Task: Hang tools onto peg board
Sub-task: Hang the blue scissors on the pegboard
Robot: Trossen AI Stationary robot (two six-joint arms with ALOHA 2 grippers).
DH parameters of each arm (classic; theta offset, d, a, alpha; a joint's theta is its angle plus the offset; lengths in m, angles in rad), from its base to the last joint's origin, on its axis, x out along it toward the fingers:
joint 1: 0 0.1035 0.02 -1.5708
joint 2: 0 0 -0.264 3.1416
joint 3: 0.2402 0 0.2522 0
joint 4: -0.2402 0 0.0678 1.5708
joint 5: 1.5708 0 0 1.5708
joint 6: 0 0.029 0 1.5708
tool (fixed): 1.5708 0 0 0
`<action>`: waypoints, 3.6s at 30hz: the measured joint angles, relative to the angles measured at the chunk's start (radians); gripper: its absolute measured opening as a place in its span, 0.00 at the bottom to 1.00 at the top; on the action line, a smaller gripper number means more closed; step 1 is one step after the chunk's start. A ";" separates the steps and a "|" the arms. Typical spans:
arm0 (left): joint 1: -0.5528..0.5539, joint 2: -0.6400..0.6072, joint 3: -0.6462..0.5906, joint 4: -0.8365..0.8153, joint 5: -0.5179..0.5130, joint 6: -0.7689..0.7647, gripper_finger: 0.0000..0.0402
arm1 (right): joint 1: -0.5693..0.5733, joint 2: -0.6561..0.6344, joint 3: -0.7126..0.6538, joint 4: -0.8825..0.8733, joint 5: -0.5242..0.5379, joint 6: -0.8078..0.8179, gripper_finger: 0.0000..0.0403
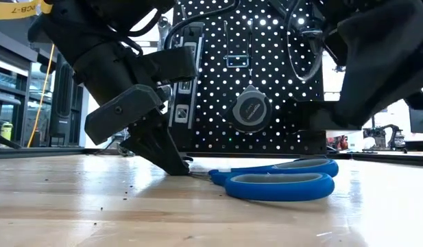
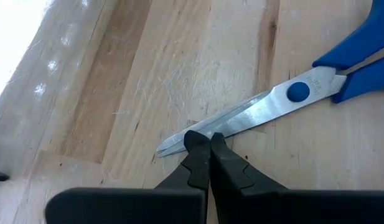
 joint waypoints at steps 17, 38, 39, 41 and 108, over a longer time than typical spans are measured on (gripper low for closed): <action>0.000 0.001 -0.003 0.017 -0.009 0.000 0.00 | -0.091 -0.090 -0.392 0.616 -0.097 0.143 0.55; 0.014 0.001 -0.003 0.027 0.000 -0.018 0.00 | -0.151 0.276 -0.056 0.629 -0.186 0.012 0.55; 0.014 0.001 -0.003 0.027 0.000 -0.018 0.00 | -0.152 0.284 -0.028 0.603 -0.181 -0.003 0.54; 0.014 0.001 -0.003 0.027 0.000 -0.026 0.00 | -0.152 0.290 0.024 0.516 -0.174 -0.030 0.46; 0.080 -0.237 0.579 -0.333 0.392 0.132 0.55 | -0.181 -0.011 0.506 -0.709 -0.359 -1.138 0.03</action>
